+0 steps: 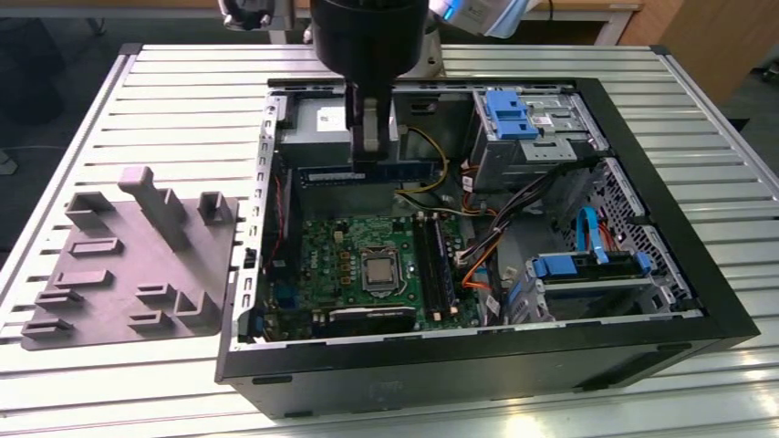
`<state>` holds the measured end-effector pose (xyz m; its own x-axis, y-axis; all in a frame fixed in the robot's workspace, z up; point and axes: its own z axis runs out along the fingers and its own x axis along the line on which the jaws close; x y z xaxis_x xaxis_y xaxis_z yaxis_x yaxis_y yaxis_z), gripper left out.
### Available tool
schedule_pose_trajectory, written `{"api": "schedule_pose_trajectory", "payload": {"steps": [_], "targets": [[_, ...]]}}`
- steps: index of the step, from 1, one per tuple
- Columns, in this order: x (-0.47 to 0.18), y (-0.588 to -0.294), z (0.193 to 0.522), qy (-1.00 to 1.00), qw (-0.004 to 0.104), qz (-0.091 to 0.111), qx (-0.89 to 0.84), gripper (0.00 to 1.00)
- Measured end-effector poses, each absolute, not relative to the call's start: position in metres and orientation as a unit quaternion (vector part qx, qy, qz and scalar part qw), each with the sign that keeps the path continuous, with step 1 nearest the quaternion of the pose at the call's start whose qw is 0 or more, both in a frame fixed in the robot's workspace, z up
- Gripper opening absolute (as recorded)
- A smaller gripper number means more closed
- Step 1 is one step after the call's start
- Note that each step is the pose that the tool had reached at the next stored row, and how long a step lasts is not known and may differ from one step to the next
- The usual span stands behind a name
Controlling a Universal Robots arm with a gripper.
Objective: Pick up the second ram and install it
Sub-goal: 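Pick up the second ram and move it above second insertion slot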
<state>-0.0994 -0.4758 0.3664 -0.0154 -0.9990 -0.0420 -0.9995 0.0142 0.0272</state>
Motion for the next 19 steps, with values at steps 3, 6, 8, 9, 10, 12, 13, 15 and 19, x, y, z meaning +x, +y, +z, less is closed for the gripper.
{"api": "schedule_pose_trajectory", "payload": {"steps": [3, 6, 8, 9, 10, 12, 13, 15, 19], "targets": [[-0.096, -0.476, 0.364, 0.712, 0.005, 0.024, -0.702, 0.11], [-0.093, -0.477, 0.362, 0.712, 0.005, 0.024, -0.701, 0.11], [-0.092, -0.478, 0.361, 0.713, 0.005, 0.024, -0.701, 0.11], [-0.092, -0.478, 0.361, 0.713, 0.005, 0.024, -0.701, 0.11], [-0.092, -0.479, 0.360, 0.713, 0.005, 0.024, -0.700, 0.11], [-0.092, -0.479, 0.359, 0.715, 0.005, 0.024, -0.699, 0.11], [-0.092, -0.479, 0.359, 0.716, 0.005, 0.024, -0.698, 0.11], [-0.092, -0.480, 0.357, 0.718, 0.005, 0.024, -0.696, 0.11], [-0.091, -0.480, 0.355, 0.723, 0.005, 0.024, -0.691, 0.11]]}}
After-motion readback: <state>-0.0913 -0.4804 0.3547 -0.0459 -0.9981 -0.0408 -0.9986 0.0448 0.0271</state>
